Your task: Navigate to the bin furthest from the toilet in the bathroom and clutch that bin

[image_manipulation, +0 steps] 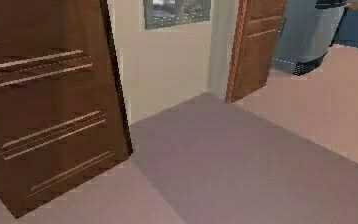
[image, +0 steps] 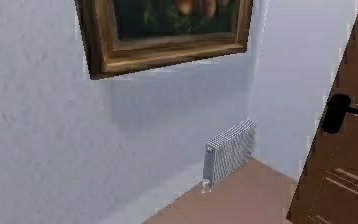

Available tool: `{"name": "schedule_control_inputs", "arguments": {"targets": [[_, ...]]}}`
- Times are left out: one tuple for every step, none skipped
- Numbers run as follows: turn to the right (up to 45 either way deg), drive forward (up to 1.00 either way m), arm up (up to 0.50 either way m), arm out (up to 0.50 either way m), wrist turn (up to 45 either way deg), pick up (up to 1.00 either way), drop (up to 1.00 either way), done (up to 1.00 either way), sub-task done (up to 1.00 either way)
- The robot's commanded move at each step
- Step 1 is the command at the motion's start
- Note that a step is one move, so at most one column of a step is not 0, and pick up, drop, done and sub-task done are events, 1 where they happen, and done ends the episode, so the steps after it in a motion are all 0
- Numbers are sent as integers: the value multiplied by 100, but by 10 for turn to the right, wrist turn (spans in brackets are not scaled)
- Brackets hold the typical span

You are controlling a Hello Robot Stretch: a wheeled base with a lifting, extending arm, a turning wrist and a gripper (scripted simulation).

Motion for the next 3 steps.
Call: {"name": "schedule_control_inputs", "arguments": {"targets": [[-390,0,0,0,0,0,0,0,0],[0,60,0,0,0,0,0,0,0],[-450,0,0,0,0,0,0,0,0]]}}
